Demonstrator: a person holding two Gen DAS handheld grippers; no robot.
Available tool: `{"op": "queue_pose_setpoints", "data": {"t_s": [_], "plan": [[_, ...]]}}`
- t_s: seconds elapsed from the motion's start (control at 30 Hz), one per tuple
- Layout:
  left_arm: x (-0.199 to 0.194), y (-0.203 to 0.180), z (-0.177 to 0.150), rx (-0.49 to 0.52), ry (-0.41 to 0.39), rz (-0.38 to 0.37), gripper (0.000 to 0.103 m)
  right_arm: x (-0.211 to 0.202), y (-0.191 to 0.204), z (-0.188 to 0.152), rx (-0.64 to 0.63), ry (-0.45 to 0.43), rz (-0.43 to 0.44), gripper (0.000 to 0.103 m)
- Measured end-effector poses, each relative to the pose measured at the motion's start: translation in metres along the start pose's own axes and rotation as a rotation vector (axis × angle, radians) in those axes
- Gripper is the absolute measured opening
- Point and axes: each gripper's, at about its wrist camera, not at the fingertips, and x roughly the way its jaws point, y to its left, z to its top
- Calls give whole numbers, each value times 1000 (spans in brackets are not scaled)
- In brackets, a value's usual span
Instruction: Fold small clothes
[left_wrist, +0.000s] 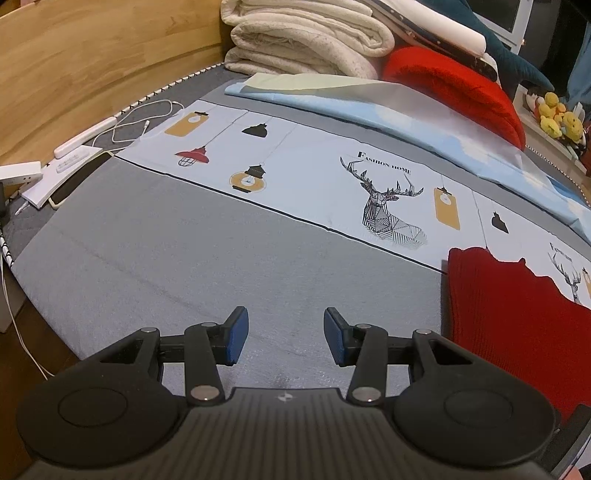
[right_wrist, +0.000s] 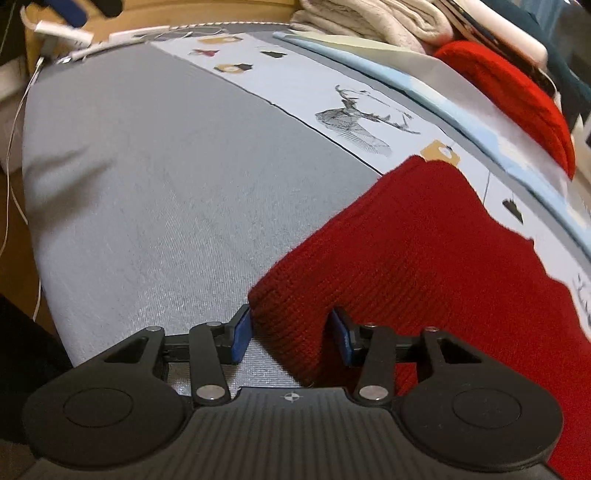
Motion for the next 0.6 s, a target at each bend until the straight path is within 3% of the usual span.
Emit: {"op": "queue_pose_setpoints", "data": {"t_s": [0.1, 0.2, 0.3, 0.43, 0.6], "plan": [[-2, -3, -1, -3, -2, 0, 50, -2, -2, -3, -22, -2, 0, 32], [-3, -5, -2, 1, -5, -2, 50, -9, -11, -1, 41, -20, 19, 19], [-4, -7, -1, -8, -5, -1, 50, -22, -29, 3, 183, -75, 57, 17], [-5, -11, 6, -98, 4, -49, 50, -46, -61, 5, 361, -169, 93, 15], [-3, -53, 14, -120, 19, -102, 50, -100, -123, -7, 568, -325, 78, 15]]}}
